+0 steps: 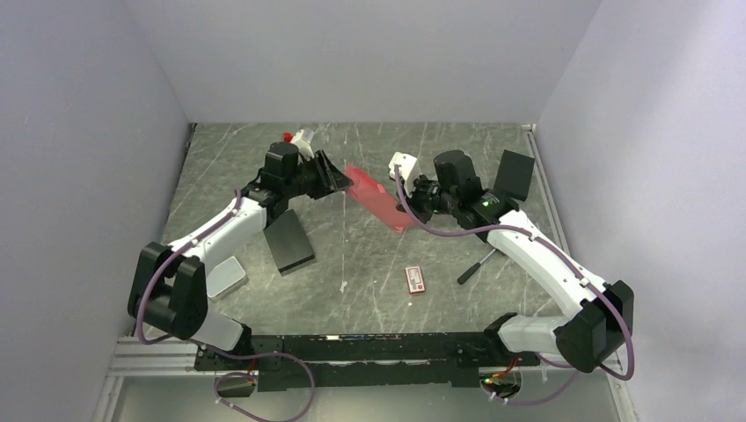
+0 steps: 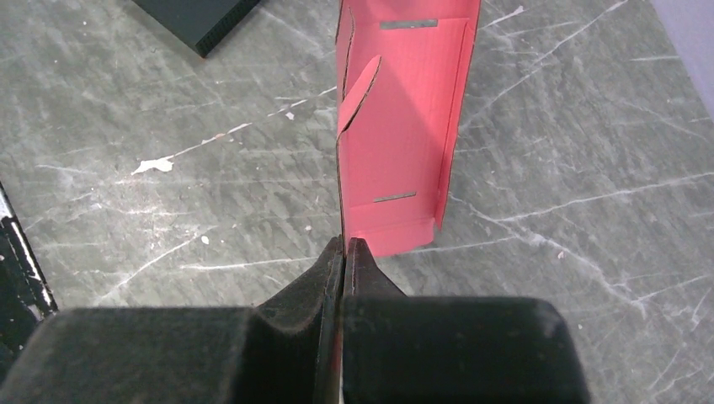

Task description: Fold the paper box

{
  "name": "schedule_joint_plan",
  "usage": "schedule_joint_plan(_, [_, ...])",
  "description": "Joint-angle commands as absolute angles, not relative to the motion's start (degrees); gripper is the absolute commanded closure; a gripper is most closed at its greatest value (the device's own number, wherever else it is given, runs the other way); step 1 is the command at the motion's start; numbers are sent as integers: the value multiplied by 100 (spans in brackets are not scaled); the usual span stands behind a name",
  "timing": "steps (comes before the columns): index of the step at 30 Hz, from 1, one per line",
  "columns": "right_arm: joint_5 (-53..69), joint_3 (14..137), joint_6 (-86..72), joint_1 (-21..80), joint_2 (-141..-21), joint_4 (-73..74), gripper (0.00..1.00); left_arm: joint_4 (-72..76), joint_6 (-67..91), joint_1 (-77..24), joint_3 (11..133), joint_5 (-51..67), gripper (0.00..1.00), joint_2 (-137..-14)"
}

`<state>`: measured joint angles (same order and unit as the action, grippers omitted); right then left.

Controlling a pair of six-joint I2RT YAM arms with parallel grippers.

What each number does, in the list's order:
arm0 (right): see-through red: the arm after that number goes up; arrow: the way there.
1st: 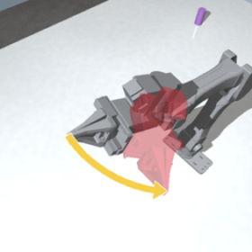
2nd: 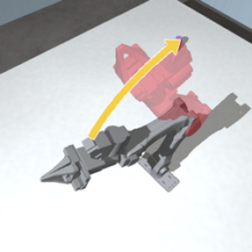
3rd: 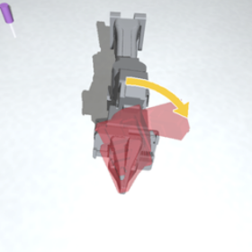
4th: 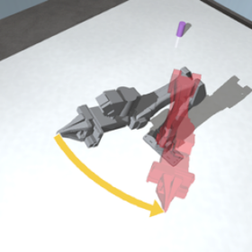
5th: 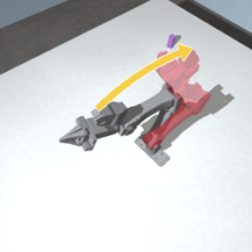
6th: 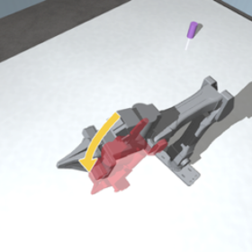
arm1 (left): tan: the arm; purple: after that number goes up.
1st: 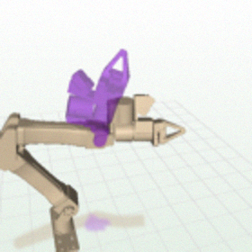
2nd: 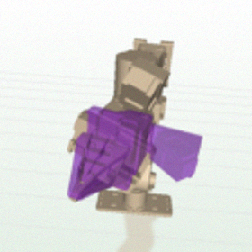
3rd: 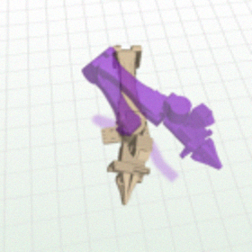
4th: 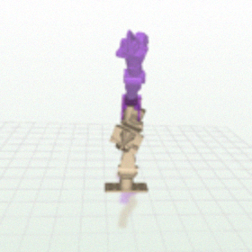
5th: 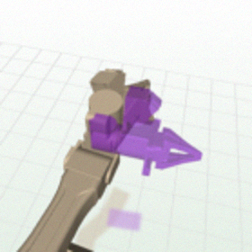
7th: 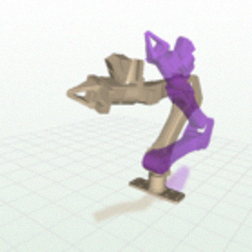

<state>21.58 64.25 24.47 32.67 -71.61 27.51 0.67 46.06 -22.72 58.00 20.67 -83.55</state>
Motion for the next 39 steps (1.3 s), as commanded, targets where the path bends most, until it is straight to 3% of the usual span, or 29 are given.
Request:
schedule_joint_plan(1, [2294, 6409, 2509, 3343, -7106, 2550, 100, -161, 4053, -2426, 6235, 1936, 61, -8416])
schedule_joint_plan(4, [2294, 6407, 2530, 3400, -7129, 2564, 100, -425, 3791, -2534, 6391, 1733, 71, -8475])
schedule_joint_plan(8, [2350, 6431, 2533, 3453, -7164, 2590, 100, -588, 3448, -2662, 6516, 1593, 100, -8542])
schedule_joint_plan(9, [2411, 6440, 2519, 3453, -7159, 2610, 100, -609, 3356, -2689, 6528, 1566, 100, -8544])
schedule_joint_plan(14, [3484, 6686, 2609, 3344, -6991, 3047, 49, -419, 2452, -2733, 6406, 1561, 100, -8341])
schedule_joint_plan(16, [4257, 6979, 2763, 3084, -6886, 3449, 35, -242, 1933, -2732, 6319, 1652, 100, -8184])
schedule_joint_plan(19, [5276, 7396, 3003, 2543, -6732, 4094, 22, -190, 1074, -2733, 6351, 1976, 100, -7990])
schedule_joint_plan(26, [5359, 7253, 2573, 1685, -6586, 3600, 20, -610, -598, -2722, 6762, 3571, 100, -7808])
schedule_joint_plan(39, [5639, 6549, 3118, 2116, -7074, 2626, 16, -649, -900, -2837, 6770, 5291, 100, -7577])
